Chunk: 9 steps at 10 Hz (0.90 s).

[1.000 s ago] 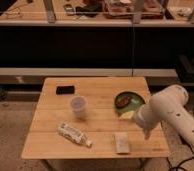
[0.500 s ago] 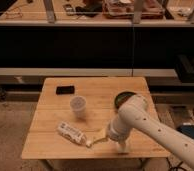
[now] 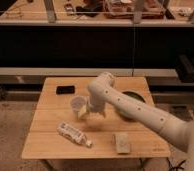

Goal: Move the arm in a circular motion

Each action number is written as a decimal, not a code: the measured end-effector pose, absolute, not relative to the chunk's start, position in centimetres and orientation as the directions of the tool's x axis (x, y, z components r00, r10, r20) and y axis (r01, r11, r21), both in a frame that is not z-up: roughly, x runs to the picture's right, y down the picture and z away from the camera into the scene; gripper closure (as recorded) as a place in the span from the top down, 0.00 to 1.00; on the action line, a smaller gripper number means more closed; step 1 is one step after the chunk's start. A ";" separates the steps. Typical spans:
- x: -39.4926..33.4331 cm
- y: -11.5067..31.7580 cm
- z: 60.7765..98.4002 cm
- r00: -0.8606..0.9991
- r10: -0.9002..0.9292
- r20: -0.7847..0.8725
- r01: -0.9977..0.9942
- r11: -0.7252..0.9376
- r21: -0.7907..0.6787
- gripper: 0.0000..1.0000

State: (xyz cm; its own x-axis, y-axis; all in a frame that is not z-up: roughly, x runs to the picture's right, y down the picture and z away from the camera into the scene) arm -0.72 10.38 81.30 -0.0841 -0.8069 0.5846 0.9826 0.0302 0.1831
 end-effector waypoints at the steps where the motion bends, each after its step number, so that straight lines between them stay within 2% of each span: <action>1: 1.7 5.2 83.2 -0.034 -0.863 0.505 0.994 0.025 0.109 0.80; 2: 3.9 2.0 84.0 0.009 -0.893 0.451 0.998 0.035 0.050 0.80; 4: 10.8 -1.7 85.1 0.129 -0.917 0.377 0.991 0.107 -0.078 0.80; 7: 20.8 -2.2 85.1 0.309 -0.898 0.313 0.941 0.240 -0.239 0.80; 9: 27.3 -1.6 83.5 0.419 -0.869 0.262 0.887 0.329 -0.325 0.80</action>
State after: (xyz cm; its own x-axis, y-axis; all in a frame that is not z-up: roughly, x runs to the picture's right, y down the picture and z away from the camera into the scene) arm 27.29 -1.57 83.48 0.4191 -0.8692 0.2623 0.8866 0.3294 -0.3248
